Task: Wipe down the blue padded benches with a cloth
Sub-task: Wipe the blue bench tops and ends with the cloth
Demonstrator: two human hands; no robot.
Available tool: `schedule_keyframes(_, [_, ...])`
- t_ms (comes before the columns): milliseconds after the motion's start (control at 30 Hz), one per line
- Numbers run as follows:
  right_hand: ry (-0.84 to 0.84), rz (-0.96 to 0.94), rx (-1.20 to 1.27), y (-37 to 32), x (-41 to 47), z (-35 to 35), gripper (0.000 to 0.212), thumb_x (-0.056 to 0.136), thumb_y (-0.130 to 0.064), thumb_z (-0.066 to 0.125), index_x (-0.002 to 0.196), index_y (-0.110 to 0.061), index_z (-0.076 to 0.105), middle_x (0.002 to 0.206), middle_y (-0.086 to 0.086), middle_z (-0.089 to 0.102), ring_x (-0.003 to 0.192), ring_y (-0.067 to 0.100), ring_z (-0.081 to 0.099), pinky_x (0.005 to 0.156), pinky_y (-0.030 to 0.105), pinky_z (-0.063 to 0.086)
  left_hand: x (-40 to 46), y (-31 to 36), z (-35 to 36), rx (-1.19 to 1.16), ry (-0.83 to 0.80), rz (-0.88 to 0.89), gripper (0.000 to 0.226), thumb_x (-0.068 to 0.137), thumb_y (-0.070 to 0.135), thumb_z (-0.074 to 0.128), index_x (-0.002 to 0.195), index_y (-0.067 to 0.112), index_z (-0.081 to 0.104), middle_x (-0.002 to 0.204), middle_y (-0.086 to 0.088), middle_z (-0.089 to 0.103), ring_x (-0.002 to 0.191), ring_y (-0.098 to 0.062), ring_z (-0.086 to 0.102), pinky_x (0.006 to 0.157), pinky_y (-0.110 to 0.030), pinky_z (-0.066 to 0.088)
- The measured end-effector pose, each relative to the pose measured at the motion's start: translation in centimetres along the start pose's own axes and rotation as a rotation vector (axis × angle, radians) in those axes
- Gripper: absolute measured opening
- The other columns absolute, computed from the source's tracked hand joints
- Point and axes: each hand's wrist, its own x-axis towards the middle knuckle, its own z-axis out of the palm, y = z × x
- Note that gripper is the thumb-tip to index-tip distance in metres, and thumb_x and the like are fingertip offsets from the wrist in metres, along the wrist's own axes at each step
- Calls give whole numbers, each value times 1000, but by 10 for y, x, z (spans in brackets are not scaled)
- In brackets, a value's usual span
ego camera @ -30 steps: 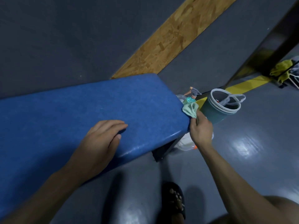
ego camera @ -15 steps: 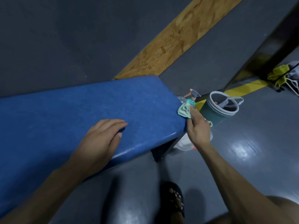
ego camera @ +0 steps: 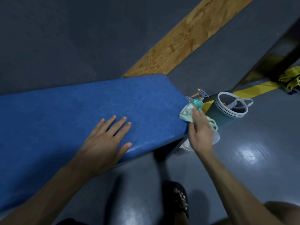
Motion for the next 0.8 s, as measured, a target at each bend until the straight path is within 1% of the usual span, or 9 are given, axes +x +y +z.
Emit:
schedule_keyframes(100, [-81,-229,39,-36,-44,14,51,91,-15,48,142,-14,52,149,3,49,143,24,36,120,36,23,2,1,0,6,-5,2,67,95,57,28,145,17,49,151,-4,48,140,-31,43,115,-47,28])
schedule_keyframes(200, [-148,-420,-56,-24,-37,5,51,93,-17,46,144,-14,50,150,-2,47,144,17,35,120,35,24,3,1,-4,7,5,4,67,95,56,28,143,16,51,149,-4,50,138,-31,45,114,-49,33])
schedule_keyframes(267, [-132,-354,-110,2,-11,-5,53,91,-16,44,143,-14,50,149,1,49,141,21,40,115,39,32,1,-1,-5,17,15,-4,67,95,56,28,144,16,51,149,-4,50,138,-31,45,115,-48,32])
schedule_keyframes(400, [1,9,-96,12,12,-9,53,90,-20,40,141,-14,52,144,12,53,136,32,45,108,43,41,-4,-6,-4,58,18,-19,66,96,55,27,144,16,50,150,-4,49,138,-32,45,114,-42,21])
schedule_keyframes(467, [-3,-38,-42,-19,-10,7,54,88,-18,45,142,-15,52,144,18,51,135,35,44,112,38,33,-5,-7,-2,63,13,-21,66,96,55,27,144,16,51,149,-4,50,137,-32,47,113,-42,21])
schedule_keyframes(533, [-54,-199,3,-52,-41,21,54,88,-16,48,141,-18,53,146,10,51,137,30,42,115,34,26,-4,-5,-1,66,9,-14,65,96,54,28,143,16,52,149,-3,51,137,-32,48,113,-43,22])
schedule_keyframes(667, [-165,-536,-22,-54,-48,16,52,90,-12,47,141,-18,53,148,-5,49,142,21,39,117,39,29,-2,-5,-1,65,10,-15,65,96,54,28,143,15,52,148,-3,51,136,-31,48,112,-43,22])
schedule_keyframes(733, [-152,-496,-55,-24,-22,6,55,86,-6,49,140,-18,54,145,-1,53,139,24,43,115,42,34,-2,-6,-1,66,5,-22,66,97,55,26,144,16,51,149,-2,50,137,-30,47,113,-42,21])
schedule_keyframes(800, [-85,-273,-65,4,7,-5,53,87,-9,47,139,-17,54,142,6,56,137,27,45,109,48,40,-3,-5,-2,70,6,-26,67,97,56,24,143,16,51,149,-2,50,137,-30,47,113,-41,21])
